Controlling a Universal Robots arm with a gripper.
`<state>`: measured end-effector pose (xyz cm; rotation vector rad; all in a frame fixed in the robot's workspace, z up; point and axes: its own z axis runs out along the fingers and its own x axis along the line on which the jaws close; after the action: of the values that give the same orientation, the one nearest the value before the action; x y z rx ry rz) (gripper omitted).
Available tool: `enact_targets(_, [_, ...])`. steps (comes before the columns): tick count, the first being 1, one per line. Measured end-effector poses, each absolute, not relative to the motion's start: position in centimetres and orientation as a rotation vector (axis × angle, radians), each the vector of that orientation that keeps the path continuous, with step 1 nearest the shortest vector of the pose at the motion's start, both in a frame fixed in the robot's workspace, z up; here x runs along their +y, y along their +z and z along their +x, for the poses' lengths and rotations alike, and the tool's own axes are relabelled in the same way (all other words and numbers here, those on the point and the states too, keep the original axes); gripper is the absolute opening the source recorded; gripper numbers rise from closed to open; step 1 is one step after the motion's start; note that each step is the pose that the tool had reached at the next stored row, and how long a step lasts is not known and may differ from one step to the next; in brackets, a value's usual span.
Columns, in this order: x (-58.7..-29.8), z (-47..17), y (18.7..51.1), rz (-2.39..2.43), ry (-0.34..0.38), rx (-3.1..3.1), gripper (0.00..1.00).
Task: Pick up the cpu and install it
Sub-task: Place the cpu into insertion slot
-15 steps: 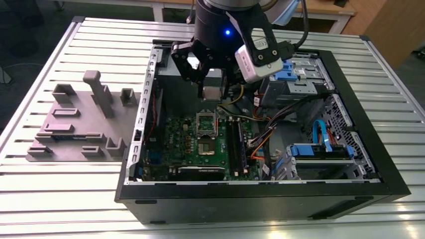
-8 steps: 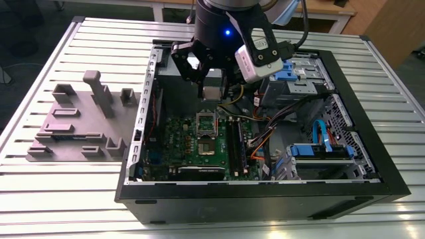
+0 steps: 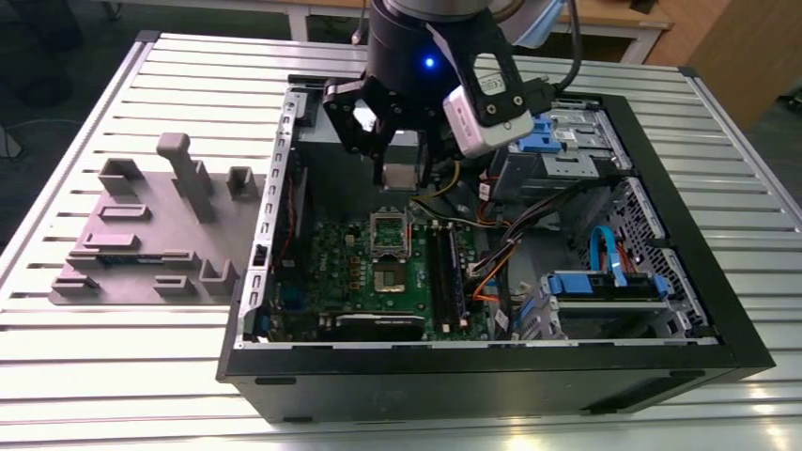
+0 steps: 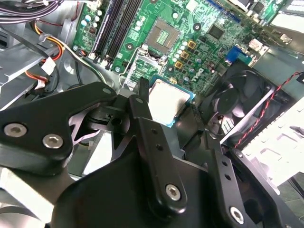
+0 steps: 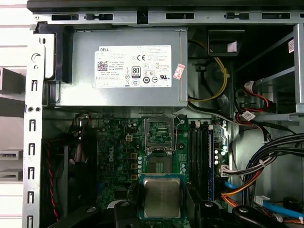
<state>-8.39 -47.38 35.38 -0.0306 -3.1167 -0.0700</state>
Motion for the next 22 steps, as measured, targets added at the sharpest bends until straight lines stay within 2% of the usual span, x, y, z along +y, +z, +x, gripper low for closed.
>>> enact_targets(22, [-47.5,-8.4,32.4,-0.036,-0.074,-3.117,0.47])
